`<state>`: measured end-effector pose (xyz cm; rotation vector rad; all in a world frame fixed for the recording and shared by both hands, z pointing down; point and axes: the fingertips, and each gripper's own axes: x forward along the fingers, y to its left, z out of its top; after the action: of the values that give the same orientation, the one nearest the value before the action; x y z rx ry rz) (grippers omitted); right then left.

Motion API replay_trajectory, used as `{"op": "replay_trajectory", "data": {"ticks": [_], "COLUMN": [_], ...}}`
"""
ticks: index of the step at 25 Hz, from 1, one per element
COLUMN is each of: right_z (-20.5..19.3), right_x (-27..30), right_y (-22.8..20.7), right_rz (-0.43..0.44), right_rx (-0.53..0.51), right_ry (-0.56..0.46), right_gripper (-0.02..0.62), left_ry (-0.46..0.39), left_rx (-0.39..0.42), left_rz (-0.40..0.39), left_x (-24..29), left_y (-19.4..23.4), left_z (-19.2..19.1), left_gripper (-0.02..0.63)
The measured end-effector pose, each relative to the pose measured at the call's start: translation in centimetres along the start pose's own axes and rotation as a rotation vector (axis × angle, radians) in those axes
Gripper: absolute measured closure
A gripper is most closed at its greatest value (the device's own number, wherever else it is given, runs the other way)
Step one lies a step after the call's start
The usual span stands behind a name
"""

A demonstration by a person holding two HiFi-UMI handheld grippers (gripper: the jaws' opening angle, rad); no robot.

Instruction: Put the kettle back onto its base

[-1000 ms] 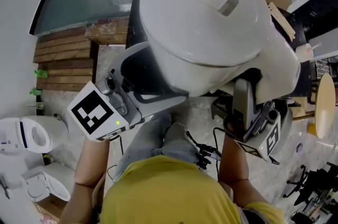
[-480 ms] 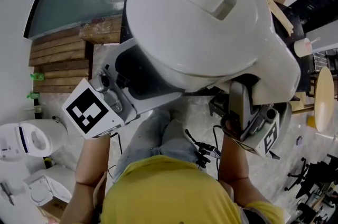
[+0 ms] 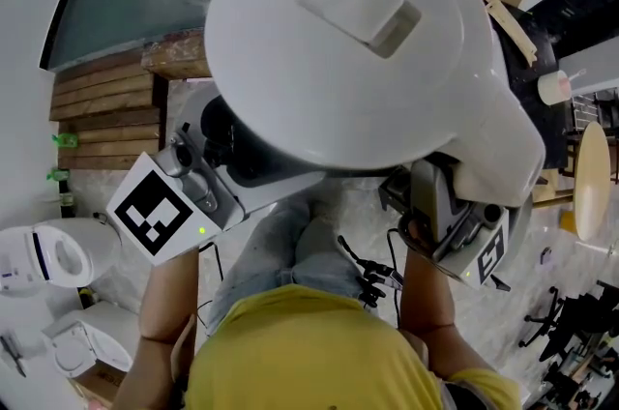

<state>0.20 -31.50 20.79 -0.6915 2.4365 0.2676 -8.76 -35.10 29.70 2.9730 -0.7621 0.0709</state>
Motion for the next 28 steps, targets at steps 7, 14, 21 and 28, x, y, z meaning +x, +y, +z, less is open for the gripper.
{"op": "replay_trajectory", "data": {"ticks": [7, 14, 21, 28], "right_z": [-0.9, -1.7, -2.9, -5.2], "right_x": [0.3, -1.2, -1.3, -3.2], "right_y": [0.1, -0.6, -0.6, -1.2], "right_rz": [0.014, -0.034, -0.036, -0.019], "right_rx": [-0.033, 0.054, 0.055, 0.051], "right_ry": [0.062, 0.075, 0.047, 0.024], "right_gripper": [0.514, 0.514, 0.514, 0.514], "left_ry": [0.032, 0.029, 0.071, 0.098], "left_rx": [0.050, 0.033, 0.056, 0.076], "left_rz": [0.036, 0.032, 0.036, 0.051], "left_x": [-0.2, 0.0, -0.4, 0.1], "left_y": [0.3, 0.1, 0.7, 1.5], "left_z": [-0.4, -0.6, -1.4, -3.5], "left_gripper": [0.147, 0.158, 0.158, 0.158]}}
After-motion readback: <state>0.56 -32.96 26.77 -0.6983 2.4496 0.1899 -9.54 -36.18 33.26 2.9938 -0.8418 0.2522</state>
